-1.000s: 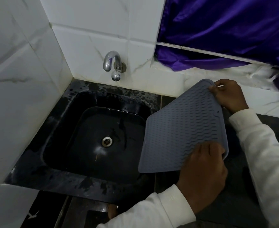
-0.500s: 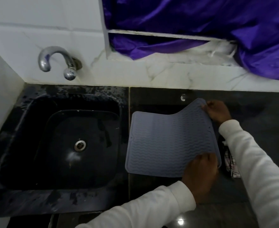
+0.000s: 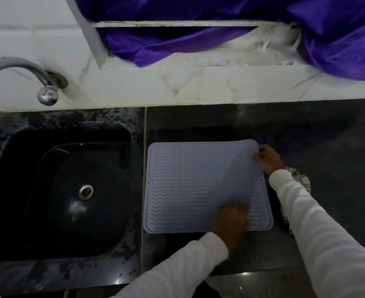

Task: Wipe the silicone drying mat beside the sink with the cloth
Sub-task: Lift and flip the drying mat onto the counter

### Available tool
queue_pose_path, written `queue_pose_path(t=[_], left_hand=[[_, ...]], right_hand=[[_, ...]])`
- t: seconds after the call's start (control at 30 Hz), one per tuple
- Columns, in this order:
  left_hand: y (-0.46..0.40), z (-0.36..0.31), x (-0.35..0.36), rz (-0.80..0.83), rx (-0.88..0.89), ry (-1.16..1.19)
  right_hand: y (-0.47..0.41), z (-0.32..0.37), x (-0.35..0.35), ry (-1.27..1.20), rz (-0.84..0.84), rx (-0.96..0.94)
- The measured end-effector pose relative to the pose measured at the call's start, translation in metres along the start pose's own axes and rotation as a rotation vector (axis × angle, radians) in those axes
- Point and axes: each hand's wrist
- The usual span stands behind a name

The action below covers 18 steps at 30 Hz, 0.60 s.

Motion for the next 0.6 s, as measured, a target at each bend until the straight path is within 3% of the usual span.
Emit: queue_pose_path(t=[0.1,0.17,0.23,0.37,0.6], left_hand=[[0.018,0.059,-0.015,-0.262,-0.093,-0.085],[0.032,0.098,-0.029,-0.323,-0.237,-0.109],[0.046,0.131,-0.044,-0.309,-0.319,-0.123],[0.064,0.167,-0.059,-0.150,-0.308,-0.160],[0.083,0.168,-0.047,-0.086,-0.335,-0.181]], right_hand=[[0.003,-0.005,0.016,0.118,-0.152,-0.057],[0.016,-0.004,0.029,0.338,-0.275,-0.145],[0.029,-0.004,0.043,0.440,-0.276,-0.233],[0.046,-0.024,0.079,0.469,-0.073,-0.313],[0.065,-0.035,0.093,0.450,0.010,-0.291]])
Point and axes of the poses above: each hand's wrist, its own y-axis away from the middle knuckle, its own x-axis out of the palm, z = x × y, and after that the axes turned 14 degrees about z, right-handed
